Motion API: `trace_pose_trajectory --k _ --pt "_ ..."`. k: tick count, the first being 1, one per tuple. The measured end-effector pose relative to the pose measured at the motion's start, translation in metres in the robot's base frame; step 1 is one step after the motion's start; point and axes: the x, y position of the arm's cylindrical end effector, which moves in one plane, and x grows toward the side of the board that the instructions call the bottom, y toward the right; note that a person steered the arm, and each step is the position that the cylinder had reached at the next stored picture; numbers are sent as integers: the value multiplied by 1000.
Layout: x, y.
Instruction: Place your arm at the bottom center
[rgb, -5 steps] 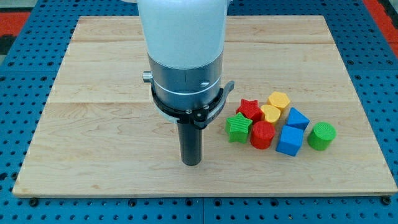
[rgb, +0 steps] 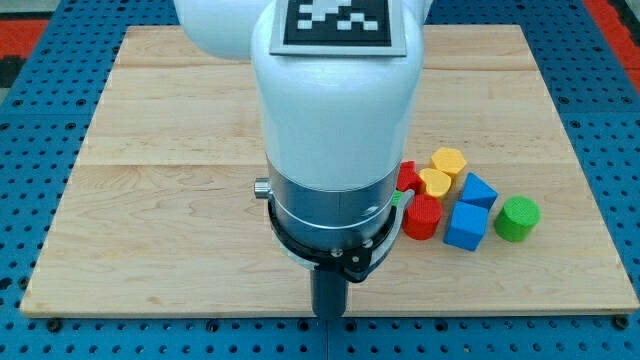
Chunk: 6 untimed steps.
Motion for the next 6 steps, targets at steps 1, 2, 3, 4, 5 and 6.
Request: trace_pose_trajectory --k 1,2,3,4,5,6 --pt "-1 -5" --pt "-14 -18" --pt "-28 -29" --pt "-28 -41" --pt "-22 29" --pt "-21 39"
